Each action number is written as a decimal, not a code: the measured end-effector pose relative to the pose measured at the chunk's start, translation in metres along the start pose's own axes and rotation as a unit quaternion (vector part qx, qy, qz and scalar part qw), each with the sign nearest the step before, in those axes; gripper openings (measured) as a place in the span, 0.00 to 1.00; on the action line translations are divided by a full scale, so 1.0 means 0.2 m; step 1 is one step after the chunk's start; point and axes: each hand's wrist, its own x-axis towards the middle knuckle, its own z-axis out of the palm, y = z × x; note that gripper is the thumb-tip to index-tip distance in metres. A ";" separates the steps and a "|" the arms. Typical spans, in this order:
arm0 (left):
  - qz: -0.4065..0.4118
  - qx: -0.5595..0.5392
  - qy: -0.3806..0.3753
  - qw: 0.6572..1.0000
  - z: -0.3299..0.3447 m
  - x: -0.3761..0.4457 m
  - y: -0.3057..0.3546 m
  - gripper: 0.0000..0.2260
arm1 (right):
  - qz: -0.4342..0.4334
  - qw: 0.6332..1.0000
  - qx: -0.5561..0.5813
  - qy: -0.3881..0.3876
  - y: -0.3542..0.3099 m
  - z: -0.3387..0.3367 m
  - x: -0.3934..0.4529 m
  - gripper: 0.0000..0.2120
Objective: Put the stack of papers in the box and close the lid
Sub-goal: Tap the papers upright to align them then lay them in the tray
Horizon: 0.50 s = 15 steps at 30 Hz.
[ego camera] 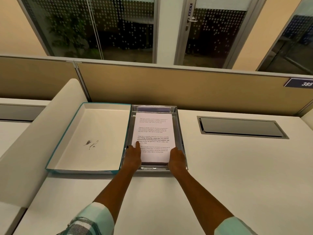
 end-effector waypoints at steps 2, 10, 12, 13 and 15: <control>-0.015 -0.018 -0.006 1.000 0.00 0.00 0.00 0.22 | 0.009 1.000 0.012 0.003 0.00 0.00 0.00 0.16; 0.018 0.009 0.005 1.000 -0.03 -0.03 0.02 0.21 | 0.006 1.000 0.012 -0.006 0.00 0.00 -0.02 0.15; 0.033 0.025 0.017 0.999 -0.03 -0.04 0.01 0.21 | 0.014 0.998 0.052 -0.013 -0.01 -0.01 -0.03 0.14; 0.034 0.022 0.021 0.999 -0.04 -0.04 0.01 0.22 | 0.034 0.997 0.072 -0.018 -0.02 -0.02 -0.03 0.14; 0.028 0.009 0.016 0.999 -0.04 -0.05 0.01 0.22 | 0.062 0.993 0.104 -0.013 -0.03 -0.02 -0.02 0.12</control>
